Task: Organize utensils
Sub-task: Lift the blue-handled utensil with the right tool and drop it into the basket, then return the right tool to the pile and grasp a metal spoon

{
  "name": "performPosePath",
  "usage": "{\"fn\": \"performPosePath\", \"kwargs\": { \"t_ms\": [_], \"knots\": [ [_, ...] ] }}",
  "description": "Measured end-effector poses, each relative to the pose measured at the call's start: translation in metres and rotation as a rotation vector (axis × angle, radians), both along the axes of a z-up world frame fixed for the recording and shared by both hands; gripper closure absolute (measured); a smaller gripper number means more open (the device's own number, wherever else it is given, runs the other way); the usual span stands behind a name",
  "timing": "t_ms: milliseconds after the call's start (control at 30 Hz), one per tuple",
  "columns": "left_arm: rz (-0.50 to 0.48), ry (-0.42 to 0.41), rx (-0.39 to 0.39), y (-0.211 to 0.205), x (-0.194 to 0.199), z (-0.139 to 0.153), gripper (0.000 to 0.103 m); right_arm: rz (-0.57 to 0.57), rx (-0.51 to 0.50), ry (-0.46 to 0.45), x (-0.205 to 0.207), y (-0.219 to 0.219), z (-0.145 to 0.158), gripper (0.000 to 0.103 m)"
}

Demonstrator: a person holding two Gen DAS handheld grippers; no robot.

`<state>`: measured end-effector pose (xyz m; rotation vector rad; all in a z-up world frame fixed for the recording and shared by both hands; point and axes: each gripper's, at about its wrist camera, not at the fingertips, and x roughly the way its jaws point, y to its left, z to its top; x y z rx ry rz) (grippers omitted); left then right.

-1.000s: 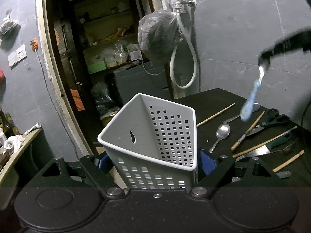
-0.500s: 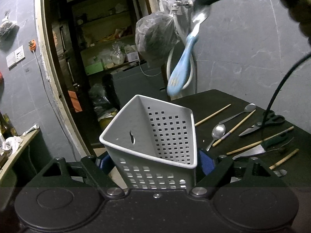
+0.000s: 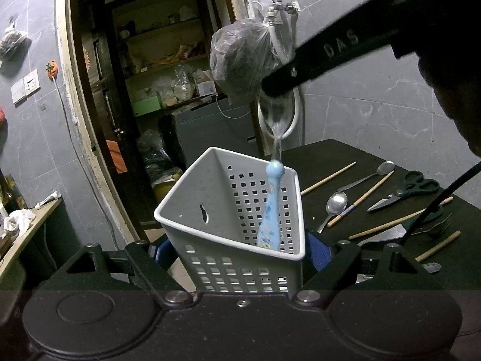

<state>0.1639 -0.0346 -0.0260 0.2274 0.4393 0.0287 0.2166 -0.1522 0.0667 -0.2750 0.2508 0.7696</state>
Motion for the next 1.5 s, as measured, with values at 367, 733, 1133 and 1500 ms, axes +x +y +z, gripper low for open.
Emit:
{"fn": "performPosePath", "kwargs": {
  "t_ms": [367, 733, 1133, 1500],
  "knots": [
    [0.001, 0.000, -0.003, -0.001, 0.001, 0.000, 0.017, -0.019, 0.030, 0.098, -0.002, -0.016, -0.015, 0.065],
    [0.000, 0.000, 0.000, -0.001, 0.002, 0.000, 0.017, -0.213, 0.072, 0.186, 0.016, -0.070, -0.035, 0.007],
    [0.000, -0.001, 0.000, -0.002, 0.001, -0.001, 0.017, -0.352, -0.111, 0.326, 0.039, -0.084, -0.079, 0.000],
    [0.000, -0.001, 0.000, -0.002, 0.001, -0.001, 0.017, -0.331, 0.020, 0.487, 0.100, -0.107, -0.122, 0.000]
  ]
}}
